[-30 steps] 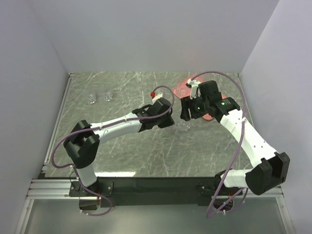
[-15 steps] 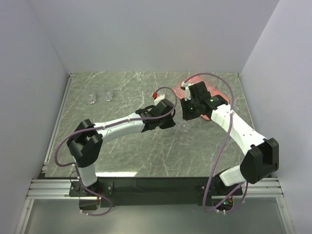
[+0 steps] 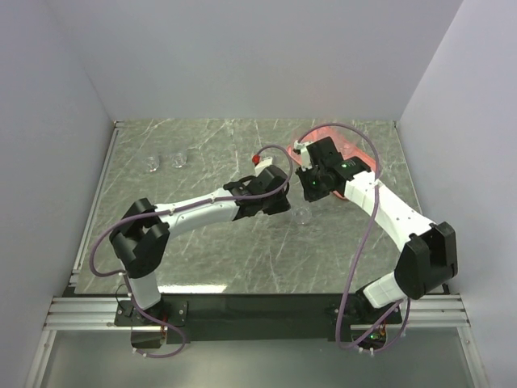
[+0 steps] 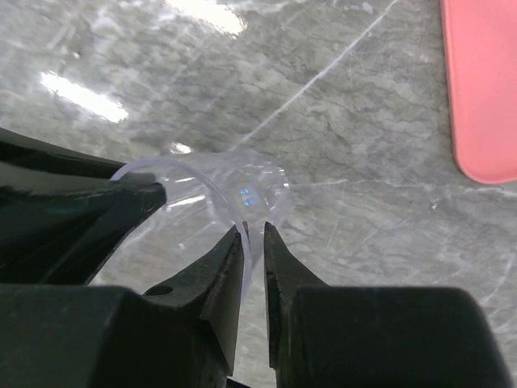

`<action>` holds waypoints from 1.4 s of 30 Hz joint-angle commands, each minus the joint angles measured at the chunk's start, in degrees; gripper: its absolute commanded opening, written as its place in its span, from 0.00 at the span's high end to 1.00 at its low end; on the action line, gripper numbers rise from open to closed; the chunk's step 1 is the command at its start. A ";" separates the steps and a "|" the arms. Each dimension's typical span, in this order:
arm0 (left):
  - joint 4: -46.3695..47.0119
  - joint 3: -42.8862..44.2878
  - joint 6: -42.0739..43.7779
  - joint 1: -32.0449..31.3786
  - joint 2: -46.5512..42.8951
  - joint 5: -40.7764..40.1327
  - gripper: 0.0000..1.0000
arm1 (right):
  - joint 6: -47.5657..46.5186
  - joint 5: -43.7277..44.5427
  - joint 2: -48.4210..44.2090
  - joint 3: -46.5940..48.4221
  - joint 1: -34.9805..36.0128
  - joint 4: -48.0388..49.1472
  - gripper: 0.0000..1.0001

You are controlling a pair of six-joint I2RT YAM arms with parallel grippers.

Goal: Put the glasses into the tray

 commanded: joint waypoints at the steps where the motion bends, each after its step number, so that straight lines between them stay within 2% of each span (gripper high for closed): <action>1: 6.39 -0.94 1.45 -0.62 -5.20 2.04 0.71 | -4.42 -1.70 0.50 2.19 -0.68 -0.02 1.00; 5: 8.15 -3.31 2.51 -0.62 -7.22 2.31 0.55 | -8.29 -9.61 -0.82 2.63 -3.40 -1.16 1.00; 11: 9.74 -5.86 4.44 -0.53 -10.21 2.13 0.43 | -11.99 -22.61 -3.01 2.10 -12.18 -1.17 1.00; 16: 9.48 -7.71 7.33 -0.27 -13.81 0.47 0.33 | -11.38 -25.53 -5.47 -0.71 -20.61 3.13 1.00; 22: 9.39 -11.67 11.29 3.50 -19.34 0.55 0.27 | -7.43 -28.61 -5.39 -2.55 -29.15 9.64 1.00; 30: 3.87 -14.31 18.58 14.74 -26.82 1.78 0.17 | 2.75 -22.74 -0.30 -1.77 -39.69 19.75 1.00; 31: 3.07 -13.96 20.77 15.80 -28.22 1.35 0.09 | 3.82 -21.59 1.62 -1.42 -40.14 21.15 1.00; 34: 0.00 -13.61 25.51 19.58 -30.94 -1.02 0.01 | 7.16 -16.67 5.05 -0.27 -41.81 23.44 1.00; 42: -1.07 -17.82 35.02 30.48 -36.67 -3.49 0.01 | 12.96 -8.32 11.83 4.03 -42.78 27.93 1.00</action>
